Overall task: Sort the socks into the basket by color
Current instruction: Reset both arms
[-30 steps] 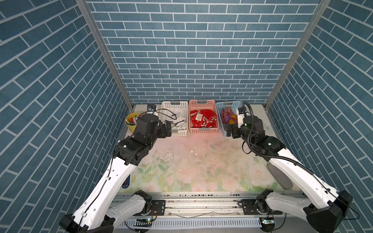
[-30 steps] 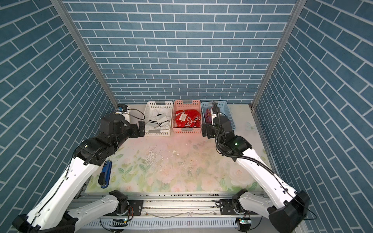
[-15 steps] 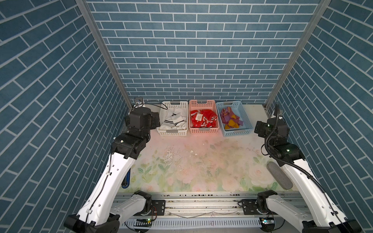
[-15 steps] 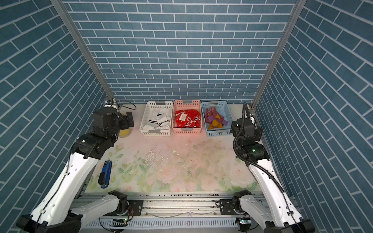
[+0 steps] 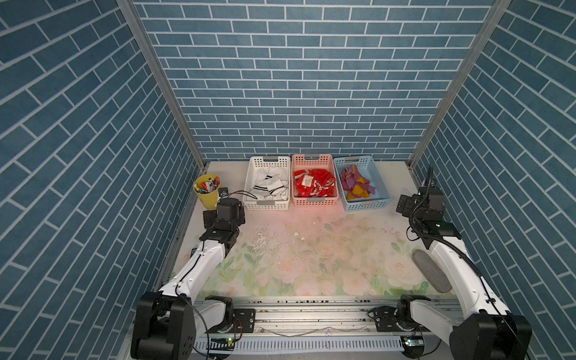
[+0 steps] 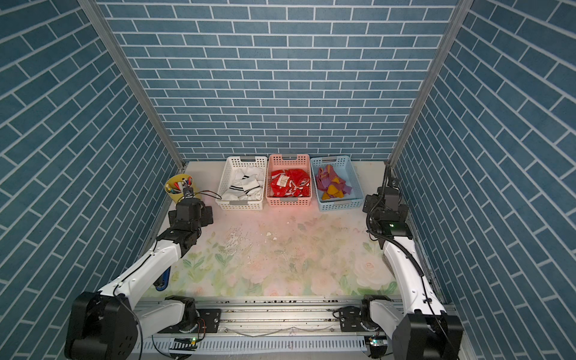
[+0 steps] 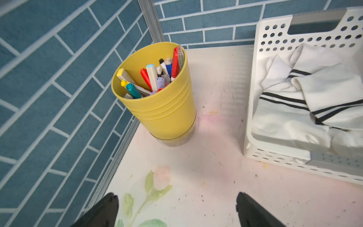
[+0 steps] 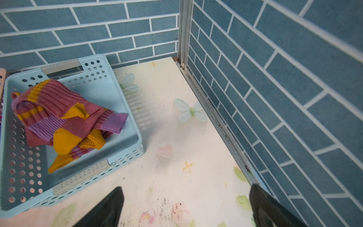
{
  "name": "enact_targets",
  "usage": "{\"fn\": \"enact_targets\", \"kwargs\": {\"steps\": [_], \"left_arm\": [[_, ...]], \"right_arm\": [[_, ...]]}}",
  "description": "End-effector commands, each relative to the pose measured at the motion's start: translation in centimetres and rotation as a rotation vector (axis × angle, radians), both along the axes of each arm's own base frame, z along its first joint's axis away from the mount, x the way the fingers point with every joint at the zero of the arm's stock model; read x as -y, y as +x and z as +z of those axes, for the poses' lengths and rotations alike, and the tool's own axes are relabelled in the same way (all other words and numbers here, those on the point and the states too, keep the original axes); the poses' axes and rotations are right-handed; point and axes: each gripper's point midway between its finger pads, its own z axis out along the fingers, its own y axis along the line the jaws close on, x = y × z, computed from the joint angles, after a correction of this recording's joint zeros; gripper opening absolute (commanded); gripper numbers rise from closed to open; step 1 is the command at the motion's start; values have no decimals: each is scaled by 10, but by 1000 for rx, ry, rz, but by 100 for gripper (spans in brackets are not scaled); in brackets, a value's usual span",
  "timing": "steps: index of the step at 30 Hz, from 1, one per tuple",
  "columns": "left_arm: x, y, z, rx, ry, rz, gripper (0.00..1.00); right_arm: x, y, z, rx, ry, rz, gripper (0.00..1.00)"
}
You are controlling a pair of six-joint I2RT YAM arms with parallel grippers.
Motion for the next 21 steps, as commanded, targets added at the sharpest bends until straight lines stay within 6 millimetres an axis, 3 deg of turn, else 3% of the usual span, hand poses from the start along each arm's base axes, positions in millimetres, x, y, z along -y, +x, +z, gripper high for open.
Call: {"fn": "enact_targets", "kwargs": {"steps": [1,6,11,21], "left_arm": [[-5,16,8,165,6,16,100],[-8,19,-20,170,9,10,100],[-4,16,-25,243,13,-26,100],[13,24,-36,249,17,-143,100]], "right_arm": [[-6,7,1,88,21,54,99],[8,-2,-16,126,-2,-22,99],[11,-8,-21,173,-23,-26,99],[-20,5,-55,270,-51,195,99]]}}
